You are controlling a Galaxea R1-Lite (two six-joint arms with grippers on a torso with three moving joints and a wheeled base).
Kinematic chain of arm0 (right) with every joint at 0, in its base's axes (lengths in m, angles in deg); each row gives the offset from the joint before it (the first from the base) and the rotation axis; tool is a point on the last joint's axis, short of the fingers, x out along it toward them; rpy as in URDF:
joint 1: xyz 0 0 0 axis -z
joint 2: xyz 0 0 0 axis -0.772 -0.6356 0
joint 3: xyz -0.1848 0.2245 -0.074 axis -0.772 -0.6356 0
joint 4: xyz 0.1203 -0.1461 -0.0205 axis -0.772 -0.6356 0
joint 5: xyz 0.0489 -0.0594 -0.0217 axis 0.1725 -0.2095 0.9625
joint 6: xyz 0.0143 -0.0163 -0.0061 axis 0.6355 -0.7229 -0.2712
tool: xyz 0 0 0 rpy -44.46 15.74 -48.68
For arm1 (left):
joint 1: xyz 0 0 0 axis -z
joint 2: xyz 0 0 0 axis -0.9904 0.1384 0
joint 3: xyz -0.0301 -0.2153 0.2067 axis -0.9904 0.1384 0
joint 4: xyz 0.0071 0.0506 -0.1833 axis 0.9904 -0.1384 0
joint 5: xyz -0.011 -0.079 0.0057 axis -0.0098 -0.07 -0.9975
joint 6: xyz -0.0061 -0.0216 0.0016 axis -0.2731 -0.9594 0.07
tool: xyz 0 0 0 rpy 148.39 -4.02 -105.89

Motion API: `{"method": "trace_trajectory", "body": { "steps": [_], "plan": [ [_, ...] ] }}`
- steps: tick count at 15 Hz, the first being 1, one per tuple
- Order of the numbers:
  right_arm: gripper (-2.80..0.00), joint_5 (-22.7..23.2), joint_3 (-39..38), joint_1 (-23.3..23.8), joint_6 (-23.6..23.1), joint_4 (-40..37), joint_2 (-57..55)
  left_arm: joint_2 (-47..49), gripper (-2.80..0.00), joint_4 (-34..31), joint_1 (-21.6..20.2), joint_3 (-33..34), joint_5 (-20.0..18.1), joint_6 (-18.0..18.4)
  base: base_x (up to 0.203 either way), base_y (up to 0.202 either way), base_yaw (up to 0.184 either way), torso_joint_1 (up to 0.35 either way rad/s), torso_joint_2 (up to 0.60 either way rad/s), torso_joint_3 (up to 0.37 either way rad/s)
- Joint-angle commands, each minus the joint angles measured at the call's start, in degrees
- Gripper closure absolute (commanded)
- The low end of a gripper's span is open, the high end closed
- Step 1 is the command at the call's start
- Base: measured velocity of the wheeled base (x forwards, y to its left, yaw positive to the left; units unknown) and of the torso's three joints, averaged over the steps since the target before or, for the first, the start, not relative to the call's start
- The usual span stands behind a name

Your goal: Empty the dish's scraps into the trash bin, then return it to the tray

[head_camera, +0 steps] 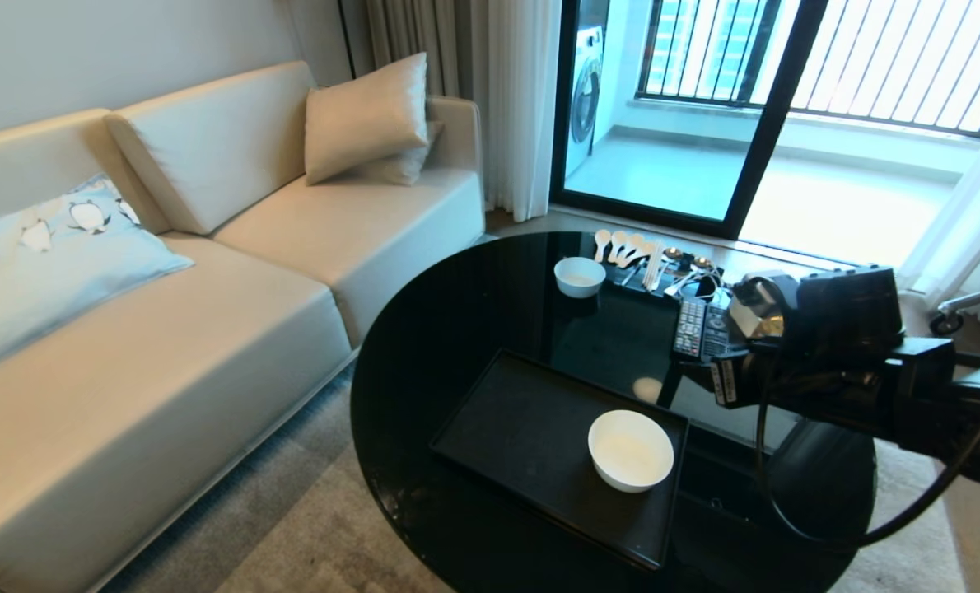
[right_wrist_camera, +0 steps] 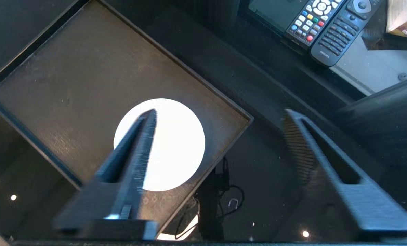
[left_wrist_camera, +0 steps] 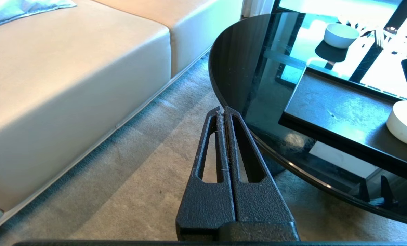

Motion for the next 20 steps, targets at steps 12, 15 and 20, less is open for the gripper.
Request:
{"method": "trace_trajectory", "body": {
  "steps": [12, 15, 20],
  "plan": [
    [0.00, -0.14, -24.01, 20.58, -0.20, 17.09, 22.80, -0.02, 0.00, 0.03, 0.00, 0.00, 0.02, -0.03, 0.000, 0.000, 0.000, 0.000, 0.00, 0.000],
    [0.00, -0.16, -36.04, 23.71, -0.18, 21.16, 31.55, -0.02, 0.00, 0.03, 0.00, 0.00, 0.02, -0.10, 0.000, 0.000, 0.000, 0.000, 0.00, 0.000],
    [0.00, 3.64, -43.56, 24.22, -2.27, 20.93, 44.06, -0.02, 0.00, 0.03, 0.00, 0.00, 0.02, -0.10, 0.000, 0.000, 0.000, 0.000, 0.00, 0.000]
  ]
}}
